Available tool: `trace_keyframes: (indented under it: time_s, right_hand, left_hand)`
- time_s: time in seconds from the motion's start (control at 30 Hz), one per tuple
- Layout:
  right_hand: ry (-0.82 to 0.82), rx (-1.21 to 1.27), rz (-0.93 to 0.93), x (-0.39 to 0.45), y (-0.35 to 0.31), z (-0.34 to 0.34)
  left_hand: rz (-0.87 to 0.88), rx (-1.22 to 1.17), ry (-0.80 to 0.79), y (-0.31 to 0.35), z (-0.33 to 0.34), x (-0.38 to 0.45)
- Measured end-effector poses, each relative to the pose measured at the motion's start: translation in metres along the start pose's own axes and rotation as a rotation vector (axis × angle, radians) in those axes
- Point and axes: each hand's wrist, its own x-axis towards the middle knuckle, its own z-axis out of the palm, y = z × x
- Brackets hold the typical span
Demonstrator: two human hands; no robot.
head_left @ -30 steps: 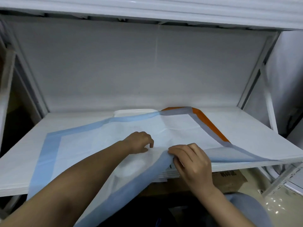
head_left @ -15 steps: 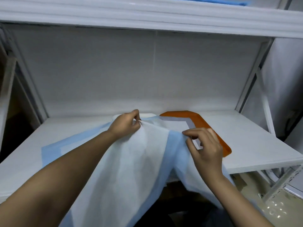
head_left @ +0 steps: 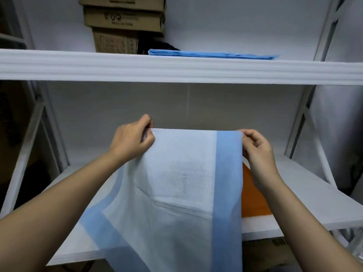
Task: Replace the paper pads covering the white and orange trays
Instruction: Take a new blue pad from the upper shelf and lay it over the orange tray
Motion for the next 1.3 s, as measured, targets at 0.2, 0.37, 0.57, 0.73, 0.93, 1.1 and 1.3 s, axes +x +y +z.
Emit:
trace_keyframes:
  time_s: [0.2, 0.37, 0.57, 0.73, 0.93, 1.1, 1.3]
  right_hand:
    - [-0.093, 0.032, 0.060, 0.018, -0.015, -0.008]
    - [-0.134, 0.067, 0.110, 0.034, -0.014, -0.018]
    - [0.031, -0.051, 0.120, 0.059, 0.002, -0.025]
    - [-0.008, -1.040, -0.637, 0.065, -0.003, -0.004]
    - [-0.630, -0.933, -0.415, 0.083, 0.001, 0.026]
    - [-0.656, -0.913, -0.329, 0.090, 0.006, 0.016]
    - [-0.604, -0.999, -0.323, 0.093, 0.008, -0.006]
  left_hand:
    - [0.067, 0.080, -0.007, 0.006, -0.016, 0.012]
    - [0.206, 0.233, -0.012, 0.016, -0.014, 0.014]
    - [0.276, 0.237, 0.002, 0.030, 0.006, 0.020]
    - [0.342, 0.307, -0.031, 0.055, 0.023, 0.029]
    - [0.375, 0.276, -0.022, 0.072, 0.041, 0.029]
    - [0.158, 0.186, -0.244, 0.058, 0.044, 0.029]
    - [-0.001, 0.035, -0.443, 0.014, 0.043, 0.017]
